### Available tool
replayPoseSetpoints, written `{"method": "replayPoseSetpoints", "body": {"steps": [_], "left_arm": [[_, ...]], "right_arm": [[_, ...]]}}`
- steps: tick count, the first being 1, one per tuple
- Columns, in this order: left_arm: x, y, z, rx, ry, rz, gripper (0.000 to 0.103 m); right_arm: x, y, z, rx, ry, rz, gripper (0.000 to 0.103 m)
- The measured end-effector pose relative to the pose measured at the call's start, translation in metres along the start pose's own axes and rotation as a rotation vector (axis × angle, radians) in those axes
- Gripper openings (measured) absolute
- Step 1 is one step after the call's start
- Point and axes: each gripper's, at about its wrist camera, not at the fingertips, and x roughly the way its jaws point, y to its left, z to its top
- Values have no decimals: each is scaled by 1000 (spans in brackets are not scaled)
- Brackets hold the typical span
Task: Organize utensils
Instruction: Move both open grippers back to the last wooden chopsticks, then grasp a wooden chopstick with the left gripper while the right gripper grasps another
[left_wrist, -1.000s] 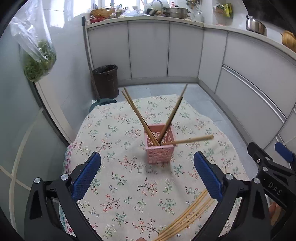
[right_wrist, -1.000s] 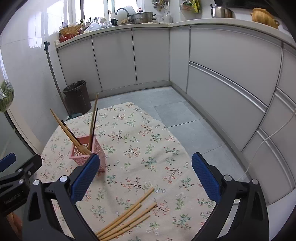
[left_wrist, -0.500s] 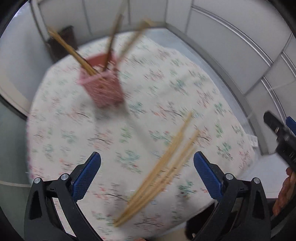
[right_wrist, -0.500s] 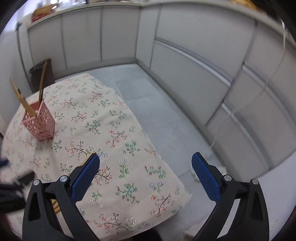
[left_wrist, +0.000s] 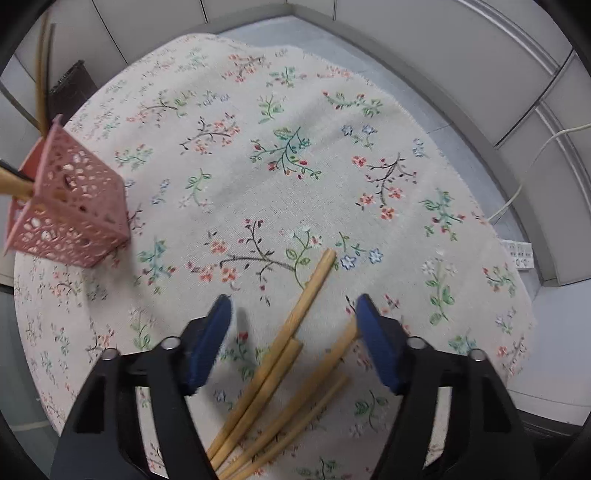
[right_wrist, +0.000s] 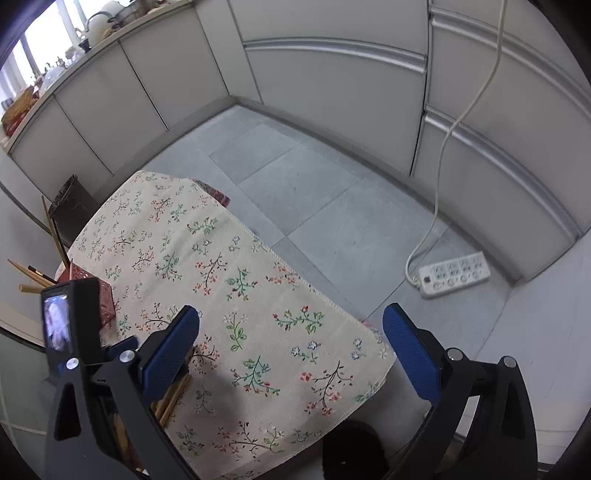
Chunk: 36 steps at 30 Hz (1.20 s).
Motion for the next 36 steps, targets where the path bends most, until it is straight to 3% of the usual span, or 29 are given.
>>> {"method": "replayPoseSetpoints", "body": {"steps": [3,5,8,15,22,28,31,36], "left_arm": [[12,4,7,-15,8,-15,54],[12,4,10,-8,-8,-20,35],[10,2,9,10,-7,-22,15],[-1,13,-10,54,-81,22,11],[-58,56,-50,2,-272,96,7],[-118,88,-71,-59,-367,88,6],[-139,89,-79,-74,-406,84,6],[-159,93,-89,-87,-457,91,6]], "right_arm": [[10,-4,-1,28,53,22,97],[17,-7,-1,48,84,38,97],[24,-10,-3,73,128,57,97],[38,-3,-8,137,221,116,97],[53,35,-20,94,278,128,97],[72,80,-39,-18,305,88,96],[78,97,-44,-55,306,73,88],[90,112,-52,-94,346,72,64]]}}
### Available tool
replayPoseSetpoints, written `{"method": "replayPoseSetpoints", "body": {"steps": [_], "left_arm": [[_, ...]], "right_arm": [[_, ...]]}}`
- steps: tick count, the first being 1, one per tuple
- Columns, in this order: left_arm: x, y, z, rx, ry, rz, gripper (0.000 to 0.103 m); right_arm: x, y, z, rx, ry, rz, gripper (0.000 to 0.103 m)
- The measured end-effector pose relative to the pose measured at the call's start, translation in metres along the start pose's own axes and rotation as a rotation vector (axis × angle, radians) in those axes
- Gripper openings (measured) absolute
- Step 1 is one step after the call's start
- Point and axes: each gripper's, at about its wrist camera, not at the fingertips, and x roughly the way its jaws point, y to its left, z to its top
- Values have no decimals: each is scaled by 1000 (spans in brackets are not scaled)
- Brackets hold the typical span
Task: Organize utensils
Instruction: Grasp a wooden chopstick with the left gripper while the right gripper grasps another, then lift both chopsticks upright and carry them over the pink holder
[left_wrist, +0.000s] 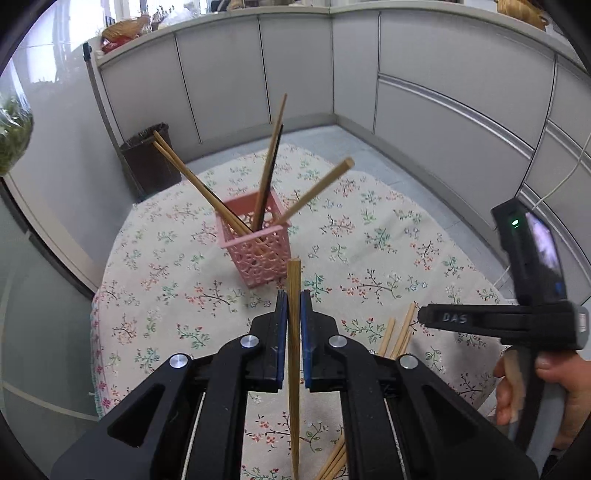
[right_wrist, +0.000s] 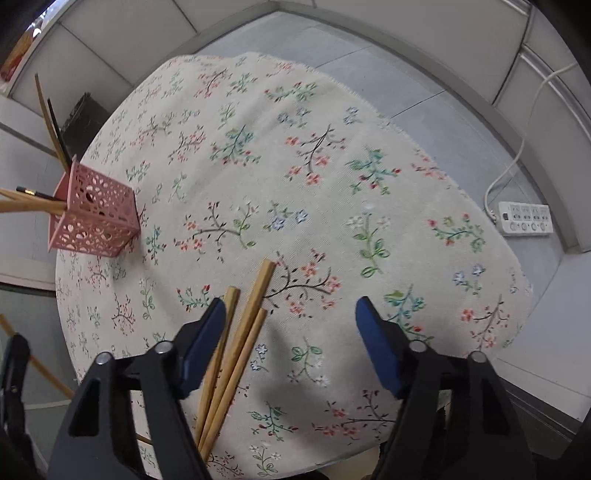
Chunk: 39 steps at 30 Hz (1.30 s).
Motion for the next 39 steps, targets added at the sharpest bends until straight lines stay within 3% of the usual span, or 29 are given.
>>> {"method": "replayPoseSetpoints", "body": {"steps": [5,12,22,25,29,39], "left_arm": [[-14,4,1,-2,-27,10,6],[-28,15,2,-28,-58,21,6],[-31,29,4,-72,-71,44,6],[-34,31,4,-85,-80,50,6],[-36,33,5,-91,-85,58,6],[-36,38,6,-111,-86,70,6]], "right_arm": [[8,6,3,21,24,20,56],[20,27,5,-15,50,7,38],[46,25,10,78,121,49,32],[45,25,12,89,104,58,30],[47,23,14,94,88,52,18],[34,24,18,88,36,100,9]]}}
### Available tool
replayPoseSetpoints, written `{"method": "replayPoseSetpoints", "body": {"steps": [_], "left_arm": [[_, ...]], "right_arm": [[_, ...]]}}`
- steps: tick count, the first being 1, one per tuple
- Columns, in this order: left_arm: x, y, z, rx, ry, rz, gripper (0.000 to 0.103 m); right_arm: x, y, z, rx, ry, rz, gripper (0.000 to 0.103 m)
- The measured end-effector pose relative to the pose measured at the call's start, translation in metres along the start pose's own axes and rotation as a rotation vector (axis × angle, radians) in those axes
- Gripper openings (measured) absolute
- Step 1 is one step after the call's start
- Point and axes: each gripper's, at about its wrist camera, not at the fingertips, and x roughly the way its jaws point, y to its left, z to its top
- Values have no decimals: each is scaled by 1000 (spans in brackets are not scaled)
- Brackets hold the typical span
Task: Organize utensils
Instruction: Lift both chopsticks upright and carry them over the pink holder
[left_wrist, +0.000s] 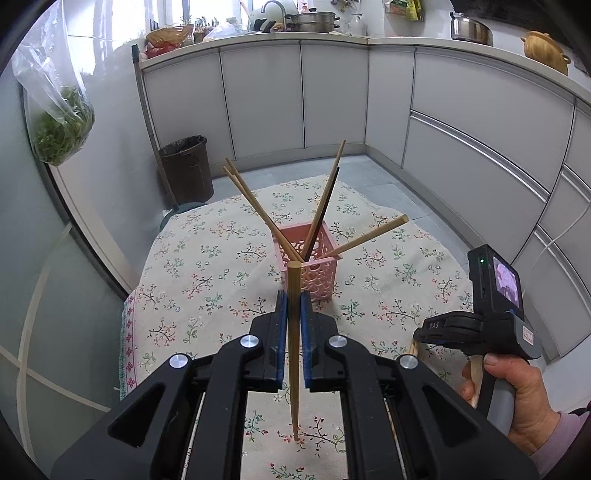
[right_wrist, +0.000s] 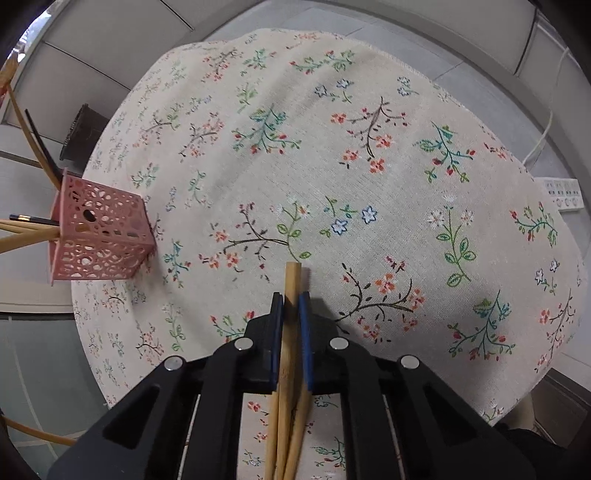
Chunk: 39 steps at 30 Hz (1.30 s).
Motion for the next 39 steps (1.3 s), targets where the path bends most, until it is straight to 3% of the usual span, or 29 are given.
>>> {"method": "replayPoseSetpoints", "body": {"steps": [20,27,39], "left_arm": [[2,4,1,-22,5,2,6],[0,11,3,-53,3,-11,6],[-10,21,6,-111,-12,-66,6]], "right_arm": [[-44,-1,7,-15,-91,149,9],[-87,-3,5,-80,-171,221,9],[-149,-2,-14,-207,-302,268,9]]}}
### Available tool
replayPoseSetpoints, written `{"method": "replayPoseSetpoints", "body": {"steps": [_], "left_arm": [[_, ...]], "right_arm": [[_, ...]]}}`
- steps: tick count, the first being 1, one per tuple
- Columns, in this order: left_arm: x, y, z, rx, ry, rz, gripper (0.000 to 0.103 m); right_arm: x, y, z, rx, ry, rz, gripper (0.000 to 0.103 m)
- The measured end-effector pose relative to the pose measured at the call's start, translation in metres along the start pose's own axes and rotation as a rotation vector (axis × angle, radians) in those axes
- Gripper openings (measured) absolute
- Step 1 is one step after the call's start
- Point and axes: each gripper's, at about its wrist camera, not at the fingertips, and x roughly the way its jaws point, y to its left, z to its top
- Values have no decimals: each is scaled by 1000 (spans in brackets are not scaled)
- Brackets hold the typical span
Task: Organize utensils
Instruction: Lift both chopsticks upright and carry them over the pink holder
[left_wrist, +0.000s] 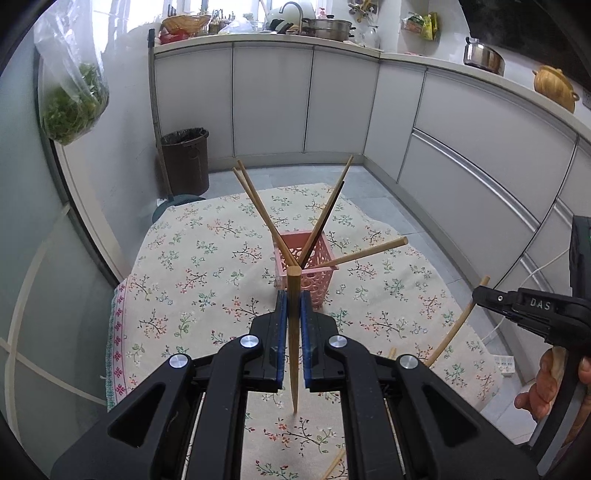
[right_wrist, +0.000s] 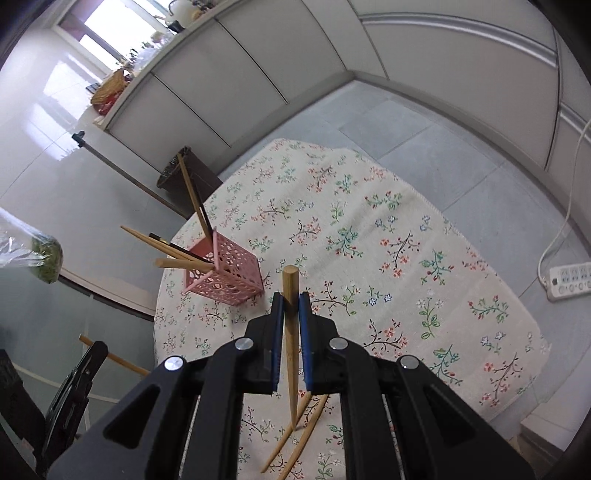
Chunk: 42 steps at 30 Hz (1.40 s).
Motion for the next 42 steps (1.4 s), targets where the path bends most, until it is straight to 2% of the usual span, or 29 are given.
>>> {"method": "replayPoseSetpoints", "body": {"steps": [9,17,29,35,42], "left_arm": [[-15,9,7,-43,-38,-4,6],[-29,15,26,-74,-92,1,6],[-59,20,96,-100,-235,2,6],[-46,21,118,-142,-265,-9,6],[-5,21,125,-176,-214,-10,6]], "right_arm": [[-28,1,6,-26,-61,15,9],[-57,6,26,-28,-151,23,9],[-93,14,68,-27,-265,34,9],[-99,13,86,-30,-288,26,9],[-100,13,103,-41,-306,7,9]]}}
